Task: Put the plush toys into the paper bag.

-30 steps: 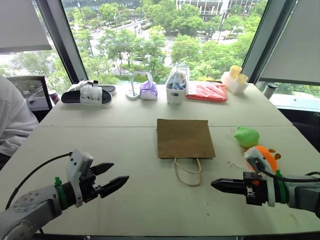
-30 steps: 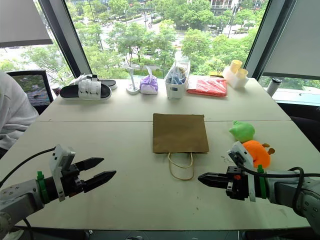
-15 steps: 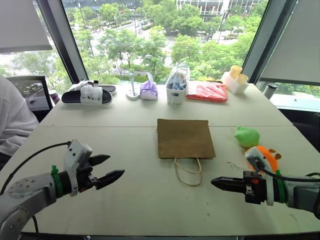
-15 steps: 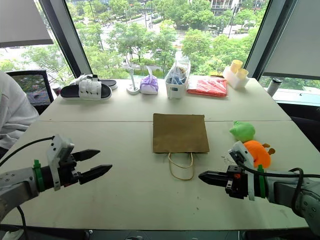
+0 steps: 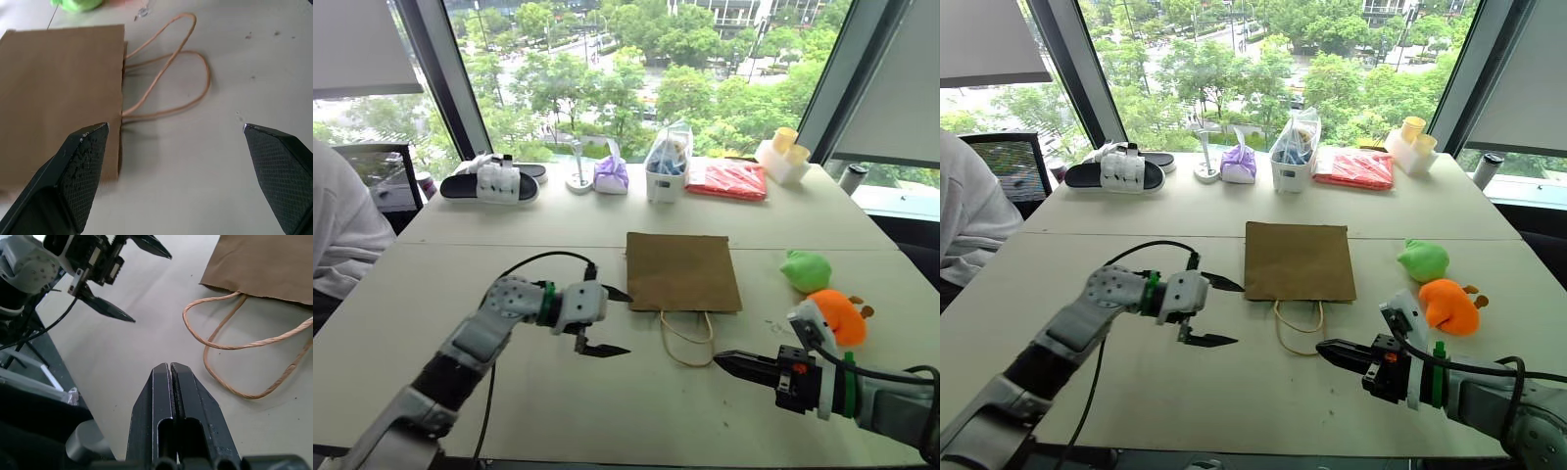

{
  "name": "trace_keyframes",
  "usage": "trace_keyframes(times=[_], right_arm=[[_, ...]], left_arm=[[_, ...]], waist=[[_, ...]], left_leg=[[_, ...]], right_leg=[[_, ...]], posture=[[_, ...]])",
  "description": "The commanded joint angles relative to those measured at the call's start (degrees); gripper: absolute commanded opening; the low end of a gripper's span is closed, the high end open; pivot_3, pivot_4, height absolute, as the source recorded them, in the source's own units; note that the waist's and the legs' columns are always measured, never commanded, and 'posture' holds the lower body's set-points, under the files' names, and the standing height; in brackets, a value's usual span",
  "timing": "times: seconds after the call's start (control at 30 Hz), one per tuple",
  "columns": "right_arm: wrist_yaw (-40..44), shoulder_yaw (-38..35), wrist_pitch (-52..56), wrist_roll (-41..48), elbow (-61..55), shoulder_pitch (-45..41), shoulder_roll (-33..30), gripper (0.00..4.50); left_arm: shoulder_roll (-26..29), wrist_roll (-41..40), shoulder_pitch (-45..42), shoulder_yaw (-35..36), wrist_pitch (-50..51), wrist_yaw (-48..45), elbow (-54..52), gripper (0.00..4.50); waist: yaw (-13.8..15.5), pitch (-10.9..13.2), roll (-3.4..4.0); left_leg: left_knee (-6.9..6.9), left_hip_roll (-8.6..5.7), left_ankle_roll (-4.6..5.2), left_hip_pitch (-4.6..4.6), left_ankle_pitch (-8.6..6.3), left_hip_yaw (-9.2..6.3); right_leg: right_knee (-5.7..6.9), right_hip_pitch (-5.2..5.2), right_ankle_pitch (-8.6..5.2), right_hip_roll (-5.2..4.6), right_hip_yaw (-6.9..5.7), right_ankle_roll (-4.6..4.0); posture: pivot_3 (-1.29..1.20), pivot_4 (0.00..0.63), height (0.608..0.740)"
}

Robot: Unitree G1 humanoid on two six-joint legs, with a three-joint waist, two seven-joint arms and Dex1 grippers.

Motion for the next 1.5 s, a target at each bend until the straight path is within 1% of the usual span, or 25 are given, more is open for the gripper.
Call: trace_keyframes(times=[0.03,0.23,0.27,0.33,0.4,0.47,0.5,0.57,0.6,0.67,0.7,0.77,0.87,0.93,1.03,1.07,1.17,1.23,1.4,1.5], right_arm=[[-2.92,-1.38,-1.82,2.11,-3.86,1.36,1.52,0.00],[-7.39,-0.91,-3.75,3.56,-6.97,4.70,3.62,0.00],[-7.72,-0.85,-4.06,3.55,-7.01,4.92,3.72,0.00],[-8.32,-0.69,-4.63,3.56,-6.98,5.13,3.76,0.00],[-8.89,-0.32,-5.13,3.79,-7.05,5.11,3.72,0.00],[-9.19,0.06,-5.59,3.81,-7.04,5.19,3.58,0.00],[-9.22,0.22,-5.83,3.75,-6.99,5.29,3.54,0.00],[-9.39,0.98,-6.25,3.40,-6.94,5.28,3.61,0.00],[-9.63,1.82,-6.43,3.05,-7.03,5.01,3.82,0.00],[-10.46,3.70,-7.12,1.58,-7.14,3.92,4.36,0.00],[-12.02,5.33,-7.85,-0.18,-6.84,2.26,5.31,0.00],[-16.22,10.97,-10.12,-7.00,-5.75,-3.46,8.58,0.00],[-18.95,17.80,-12.24,-15.38,-4.10,-9.23,11.97,0.00],[-19.88,20.57,-13.57,-19.39,-2.59,-11.72,13.89,0.00],[-21.39,23.36,-17.57,-26.37,4.03,-17.99,17.82,0.00],[-21.34,24.00,-18.81,-28.48,6.30,-19.75,18.52,0.00],[-21.00,24.56,-21.30,-32.64,10.86,-23.10,20.43,0.00],[-20.31,24.69,-21.99,-34.20,13.23,-24.77,21.28,0.00],[-17.52,27.48,-22.85,-39.44,18.47,-27.02,21.25,0.00],[-16.54,28.37,-23.08,-41.81,20.62,-28.24,21.59,0.00]], left_arm=[[-4.04,1.74,-3.96,0.13,-6.40,-0.58,7.58,4.49],[-13.41,5.42,-9.98,-0.99,-14.79,-0.65,22.15,4.49],[-14.81,5.75,-10.80,-0.65,-15.64,-0.09,24.31,4.25],[-17.11,5.55,-12.00,0.27,-16.21,0.00,27.41,3.72],[-18.37,5.09,-12.68,1.23,-16.51,-0.21,29.20,2.79],[-18.84,4.96,-12.96,1.70,-16.89,-0.57,29.98,1.75],[-18.96,4.94,-12.96,1.84,-16.99,-0.78,30.04,1.34],[-19.16,4.64,-12.82,2.36,-16.60,-0.78,29.87,0.38],[-20.04,2.18,-12.74,4.20,-12.34,-0.20,28.69,0.03],[-21.48,-2.79,-13.16,8.37,-1.96,1.79,25.74,0.03],[-21.29,-4.70,-13.45,10.21,2.88,2.58,23.59,0.03],[-20.13,-8.15,-14.05,13.76,13.04,5.16,18.11,0.03],[-18.66,-11.97,-13.42,16.39,24.65,7.72,9.32,0.03],[-17.97,-14.08,-12.65,17.37,31.03,9.45,3.87,0.03],[-17.05,-18.89,-11.04,18.79,41.48,12.47,-5.75,0.03],[-16.70,-19.62,-10.33,18.75,43.34,13.02,-8.07,0.03],[-16.19,-21.05,-9.03,18.84,47.37,14.84,-11.34,0.03],[-15.97,-21.30,-8.39,18.82,48.31,15.69,-12.31,0.03],[-17.74,-24.73,-9.58,21.61,50.95,18.94,-12.57,0.03],[-19.34,-28.03,-11.10,24.49,53.53,21.85,-12.46,0.03]], waist=[[-0.13,-0.01,-0.03],[-1.21,-0.02,-0.08],[-1.36,-0.01,-0.11],[-1.51,0.00,-0.13],[-1.61,0.01,-0.14],[-1.67,0.01,-0.14],[-1.66,0.01,-0.14],[-1.56,0.01,-0.14],[-1.55,0.01,-0.14],[-1.55,0.01,-0.14],[-1.58,0.02,-0.17],[-1.99,0.05,-0.22],[-3.25,0.03,-0.19],[-3.35,0.02,-0.17],[-3.40,0.02,-0.17],[-3.48,0.02,-0.18],[-3.52,0.01,-0.16],[-3.33,0.00,-0.15],[-3.45,0.00,-0.15],[-3.51,0.00,-0.15]], left_leg=[[0.03,-0.01,0.00,0.00,0.00,0.00],[0.05,-0.02,0.02,0.05,0.01,0.00],[0.06,-0.03,0.02,0.06,0.01,0.00],[0.09,-0.04,0.03,0.06,0.02,0.00],[0.10,-0.04,0.03,0.07,0.02,0.01],[0.08,-0.03,0.03,0.10,0.02,0.01],[0.08,-0.03,0.03,0.11,0.02,0.01],[0.09,-0.02,0.03,0.12,0.02,-0.01],[0.10,-0.02,0.03,0.11,0.03,-0.01],[0.14,-0.02,0.03,0.11,0.03,-0.02],[0.17,-0.02,0.03,0.09,0.03,-0.04],[0.21,-0.02,0.02,0.09,0.04,-0.07],[0.19,0.01,-0.05,0.12,0.08,-0.12],[0.13,0.04,-0.12,0.14,0.12,-0.20],[0.11,0.06,-0.39,0.13,0.27,-0.31],[0.09,0.06,-0.60,0.12,0.39,-0.33],[0.08,0.07,-0.68,0.14,0.44,-0.33],[0.07,0.09,-0.72,0.13,0.46,-0.39],[0.04,0.16,-0.81,0.12,0.51,-0.48],[0.04,0.16,-0.82,0.11,0.52,-0.49]], right_leg=[[0.01,0.01,0.02,0.00,0.00,0.03],[0.07,0.05,0.08,0.03,0.00,0.16],[0.07,0.07,0.09,0.03,0.00,0.17],[0.08,0.08,0.12,0.03,0.00,0.22],[0.08,0.09,0.14,0.03,0.00,0.25],[0.12,0.08,0.14,0.05,0.00,0.26],[0.14,0.07,0.14,0.06,0.00,0.26],[0.17,0.08,0.14,0.08,0.00,0.26],[0.17,0.08,0.14,0.08,0.00,0.26],[0.18,0.10,0.14,0.07,0.00,0.26],[0.18,0.10,0.15,0.07,0.00,0.27],[0.24,0.08,0.16,0.10,0.01,0.30],[0.35,0.04,0.16,0.15,0.03,0.30],[0.36,0.04,0.16,0.25,0.04,0.30],[0.35,0.02,0.17,0.33,0.04,0.30],[0.34,0.01,0.17,0.33,0.05,0.28],[0.35,0.01,0.21,0.36,0.10,0.22],[0.34,0.00,0.22,0.43,0.10,0.20],[0.33,-0.02,0.27,0.57,0.13,0.10],[0.33,-0.03,0.28,0.58,0.14,0.10]], posture=[[0.00,0.150,0.740],[0.00,0.150,0.740],[0.00,0.150,0.740],[0.00,0.150,0.740],[0.00,0.150,0.740],[0.00,0.150,0.740],[0.00,0.150,0.740],[0.00,0.150,0.740],[0.00,0.150,0.740],[0.00,0.150,0.740],[0.00,0.150,0.740],[0.00,0.150,0.740],[0.00,0.150,0.740],[0.00,0.150,0.740],[0.00,0.150,0.740],[0.00,0.150,0.740],[0.00,0.150,0.740],[0.00,0.150,0.740],[0.00,0.150,0.740],[0.00,0.150,0.740]])
